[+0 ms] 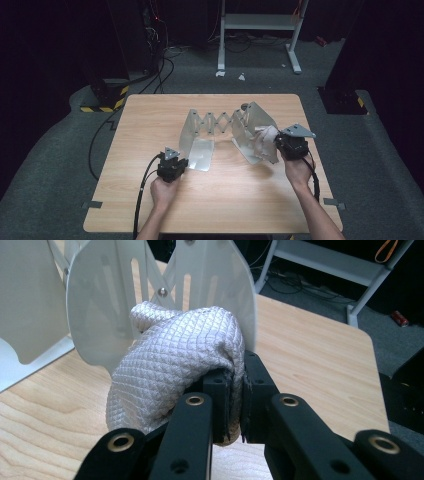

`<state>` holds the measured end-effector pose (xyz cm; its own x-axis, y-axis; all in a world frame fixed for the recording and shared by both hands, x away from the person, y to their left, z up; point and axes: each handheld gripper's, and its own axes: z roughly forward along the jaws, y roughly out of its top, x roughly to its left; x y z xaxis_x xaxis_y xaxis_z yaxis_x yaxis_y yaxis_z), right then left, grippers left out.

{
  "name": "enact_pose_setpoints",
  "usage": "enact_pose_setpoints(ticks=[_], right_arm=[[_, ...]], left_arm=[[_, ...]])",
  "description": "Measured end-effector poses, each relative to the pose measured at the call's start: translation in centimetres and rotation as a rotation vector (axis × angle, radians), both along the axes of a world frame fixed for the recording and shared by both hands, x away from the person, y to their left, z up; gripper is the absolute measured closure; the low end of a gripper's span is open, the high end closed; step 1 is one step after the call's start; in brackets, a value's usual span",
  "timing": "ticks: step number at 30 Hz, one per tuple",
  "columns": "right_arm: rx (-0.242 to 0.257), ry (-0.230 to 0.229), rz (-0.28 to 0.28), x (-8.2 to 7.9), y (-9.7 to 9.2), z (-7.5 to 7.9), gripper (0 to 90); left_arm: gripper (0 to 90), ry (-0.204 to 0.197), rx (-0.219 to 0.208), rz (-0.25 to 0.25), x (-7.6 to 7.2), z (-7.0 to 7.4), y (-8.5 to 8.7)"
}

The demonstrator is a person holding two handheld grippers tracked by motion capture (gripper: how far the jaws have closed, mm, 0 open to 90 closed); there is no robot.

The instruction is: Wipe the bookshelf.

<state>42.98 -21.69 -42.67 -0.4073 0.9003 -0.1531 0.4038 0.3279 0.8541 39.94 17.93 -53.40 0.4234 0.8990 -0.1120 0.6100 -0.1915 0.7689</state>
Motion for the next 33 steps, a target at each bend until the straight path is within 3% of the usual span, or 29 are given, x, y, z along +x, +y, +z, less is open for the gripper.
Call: enact_pose_setpoints(ticks=[33], right_arm=[[-0.015, 0.178, 0.023, 1.1, 0.9, -7.9, 84.3]], left_arm=[[84.0, 0.001, -0.001, 0.0, 0.0, 0.0, 0.0]])
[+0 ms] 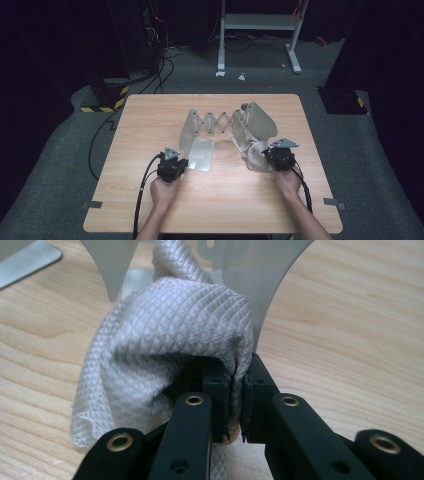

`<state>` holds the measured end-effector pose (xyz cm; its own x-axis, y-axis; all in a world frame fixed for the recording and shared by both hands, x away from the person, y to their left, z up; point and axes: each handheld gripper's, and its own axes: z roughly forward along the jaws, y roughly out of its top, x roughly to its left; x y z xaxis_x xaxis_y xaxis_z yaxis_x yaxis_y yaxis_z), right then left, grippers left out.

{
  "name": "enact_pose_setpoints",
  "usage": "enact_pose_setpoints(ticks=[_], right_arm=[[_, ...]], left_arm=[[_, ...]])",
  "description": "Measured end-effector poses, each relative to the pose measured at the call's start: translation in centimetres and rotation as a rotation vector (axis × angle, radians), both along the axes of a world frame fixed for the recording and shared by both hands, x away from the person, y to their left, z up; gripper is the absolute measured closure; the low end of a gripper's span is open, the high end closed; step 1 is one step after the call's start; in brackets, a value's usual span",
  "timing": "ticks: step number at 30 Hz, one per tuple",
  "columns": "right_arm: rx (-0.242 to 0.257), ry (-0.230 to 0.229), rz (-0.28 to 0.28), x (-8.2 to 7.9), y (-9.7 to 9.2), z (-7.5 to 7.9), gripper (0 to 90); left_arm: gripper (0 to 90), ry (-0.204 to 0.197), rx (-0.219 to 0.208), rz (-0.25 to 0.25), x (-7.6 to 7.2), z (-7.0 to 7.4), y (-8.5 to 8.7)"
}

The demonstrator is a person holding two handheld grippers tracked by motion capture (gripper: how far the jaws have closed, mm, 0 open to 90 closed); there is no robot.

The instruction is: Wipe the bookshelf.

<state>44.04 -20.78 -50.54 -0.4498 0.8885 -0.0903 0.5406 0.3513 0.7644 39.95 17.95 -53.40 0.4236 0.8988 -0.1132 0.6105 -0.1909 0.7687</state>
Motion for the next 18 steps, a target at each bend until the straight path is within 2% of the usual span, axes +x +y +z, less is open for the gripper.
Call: enact_pose_setpoints(ticks=[3, 8, 13, 18], right_arm=[[0.007, 0.023, 0.002, 0.1, 0.0, -0.5, 82.7], [0.04, 0.036, 0.004, 0.0, -0.3, -0.8, 72.2], [0.082, 0.018, 0.008, -0.6, -0.7, -0.1, 66.3], [0.12, -0.013, 0.039, -1.3, -0.9, 1.1, 61.2]], left_arm=[[84.0, 0.0, 0.0, 0.0, 0.0, 0.0, 0.0], [84.0, 0.0, 0.0, 0.0, 0.0, 0.0, 0.0], [84.0, -0.001, 0.001, 0.0, 0.0, 0.0, 0.0], [84.0, 0.0, 0.003, 0.002, 0.0, 0.0, 0.0]])
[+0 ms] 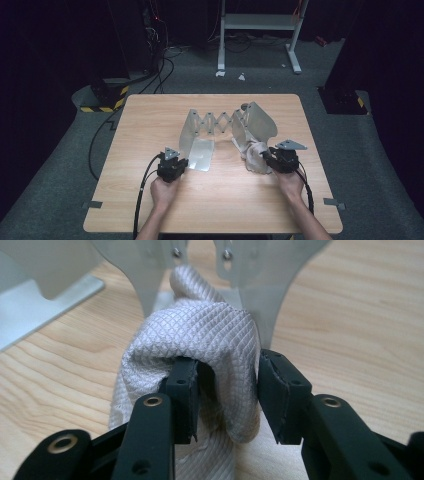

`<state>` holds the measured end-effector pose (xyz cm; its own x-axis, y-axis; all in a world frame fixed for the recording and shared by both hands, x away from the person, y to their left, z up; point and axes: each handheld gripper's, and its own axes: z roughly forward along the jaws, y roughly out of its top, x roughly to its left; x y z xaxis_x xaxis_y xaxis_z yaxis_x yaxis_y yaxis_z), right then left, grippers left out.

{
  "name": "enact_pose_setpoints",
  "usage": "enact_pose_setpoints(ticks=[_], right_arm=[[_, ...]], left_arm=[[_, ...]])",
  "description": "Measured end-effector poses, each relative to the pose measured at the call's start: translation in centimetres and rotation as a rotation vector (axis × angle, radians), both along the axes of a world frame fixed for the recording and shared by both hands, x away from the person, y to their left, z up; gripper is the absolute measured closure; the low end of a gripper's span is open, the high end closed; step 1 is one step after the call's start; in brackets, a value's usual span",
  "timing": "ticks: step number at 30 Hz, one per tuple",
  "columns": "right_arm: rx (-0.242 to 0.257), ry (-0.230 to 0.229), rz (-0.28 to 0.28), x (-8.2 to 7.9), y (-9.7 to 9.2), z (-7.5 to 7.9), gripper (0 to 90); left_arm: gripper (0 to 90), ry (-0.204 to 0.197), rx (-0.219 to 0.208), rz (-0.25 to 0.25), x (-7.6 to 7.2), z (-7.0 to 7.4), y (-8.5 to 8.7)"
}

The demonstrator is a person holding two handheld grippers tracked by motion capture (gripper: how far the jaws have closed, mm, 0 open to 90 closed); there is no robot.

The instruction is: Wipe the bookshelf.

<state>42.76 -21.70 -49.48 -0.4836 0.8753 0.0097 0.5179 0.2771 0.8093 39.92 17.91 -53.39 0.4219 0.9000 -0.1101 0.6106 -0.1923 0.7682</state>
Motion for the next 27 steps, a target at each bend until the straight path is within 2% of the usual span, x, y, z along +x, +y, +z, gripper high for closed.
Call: enact_pose_setpoints(ticks=[4, 7, 10, 12, 14, 17, 21, 26, 27], right_arm=[[0.026, -0.022, 0.026, -0.5, 0.3, 0.8, 57.0], [0.017, -0.017, 0.044, -0.3, 0.8, 0.8, 57.3], [0.008, 0.006, 0.05, 0.3, 1.4, 0.3, 63.9], [0.017, 0.029, 0.082, 0.7, 1.8, -0.1, 70.9], [0.005, 0.032, 0.105, 1.0, 2.4, -0.6, 76.0], [-0.011, 0.063, 0.103, 1.7, 3.1, -1.4, 83.1], [-0.012, 0.094, 0.088, 2.4, 3.4, -2.2, 85.7], [-0.022, 0.099, 0.081, 2.8, 3.5, -2.3, 86.3], [-0.046, 0.096, 0.077, 3.2, 3.8, -2.1, 86.4]], left_arm=[[84.0, -0.002, -0.001, 0.001, 0.0, 0.0, 0.0], [84.0, -0.001, 0.001, 0.0, 0.0, 0.0, 0.0], [83.9, -0.002, -0.001, 0.001, 0.0, 0.0, 0.0], [84.0, -0.001, -0.001, 0.0, 0.0, 0.0, 0.0], [84.0, -0.002, -0.001, 0.001, 0.0, 0.0, 0.0], [83.9, -0.002, 0.0, 0.0, 0.0, 0.0, 0.0], [84.0, -0.003, 0.003, 0.002, 0.0, 0.0, -0.1], [84.0, -0.004, 0.004, 0.002, 0.0, 0.0, -0.1], [84.1, -0.007, 0.01, 0.004, -0.1, 0.0, -0.1]])
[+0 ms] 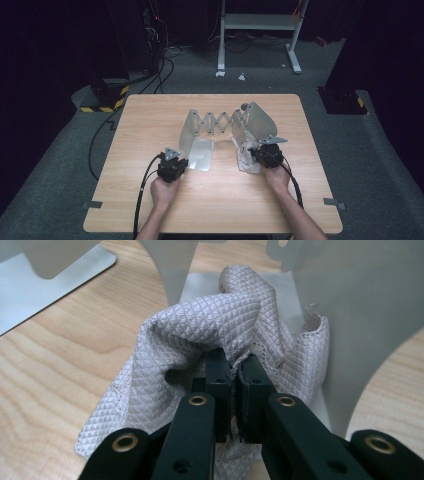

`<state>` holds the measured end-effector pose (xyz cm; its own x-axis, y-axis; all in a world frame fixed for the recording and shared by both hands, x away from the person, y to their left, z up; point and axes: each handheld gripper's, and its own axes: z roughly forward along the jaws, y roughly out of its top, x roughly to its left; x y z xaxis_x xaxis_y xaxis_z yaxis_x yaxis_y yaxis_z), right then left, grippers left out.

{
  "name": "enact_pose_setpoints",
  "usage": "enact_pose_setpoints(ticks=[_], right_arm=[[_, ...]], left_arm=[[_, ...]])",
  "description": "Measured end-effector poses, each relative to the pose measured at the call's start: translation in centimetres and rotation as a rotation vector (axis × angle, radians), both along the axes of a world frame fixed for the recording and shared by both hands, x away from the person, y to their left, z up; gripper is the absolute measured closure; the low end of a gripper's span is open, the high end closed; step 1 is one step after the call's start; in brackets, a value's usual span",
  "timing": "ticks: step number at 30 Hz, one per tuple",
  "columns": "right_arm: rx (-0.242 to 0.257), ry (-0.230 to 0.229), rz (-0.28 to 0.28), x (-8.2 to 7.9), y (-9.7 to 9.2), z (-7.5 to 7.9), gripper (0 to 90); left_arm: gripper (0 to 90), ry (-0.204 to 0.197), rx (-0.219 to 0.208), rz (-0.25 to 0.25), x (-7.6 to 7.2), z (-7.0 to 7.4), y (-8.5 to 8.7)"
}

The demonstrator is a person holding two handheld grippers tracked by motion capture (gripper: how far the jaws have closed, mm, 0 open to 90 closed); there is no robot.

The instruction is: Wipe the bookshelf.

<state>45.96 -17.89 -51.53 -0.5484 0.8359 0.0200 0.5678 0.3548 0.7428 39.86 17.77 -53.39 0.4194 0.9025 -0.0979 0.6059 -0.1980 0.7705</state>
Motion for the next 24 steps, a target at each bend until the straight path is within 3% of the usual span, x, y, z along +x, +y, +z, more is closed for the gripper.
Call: enact_pose_setpoints(ticks=[11, 20, 24], right_arm=[[-0.047, -0.002, -0.008, 1.5, 1.8, 0.3, 86.9], [-0.031, -0.011, -0.02, 2.8, 1.9, 0.0, 87.1], [-0.034, -0.01, -0.017, 3.2, 1.9, 0.4, 87.1]], left_arm=[[84.4, -0.001, 0.0, 0.006, 0.0, 0.0, -0.1], [84.7, -0.002, 0.004, 0.011, -0.1, 0.0, -0.1], [84.8, 0.004, -0.014, 0.013, 0.0, 0.0, 0.0]])
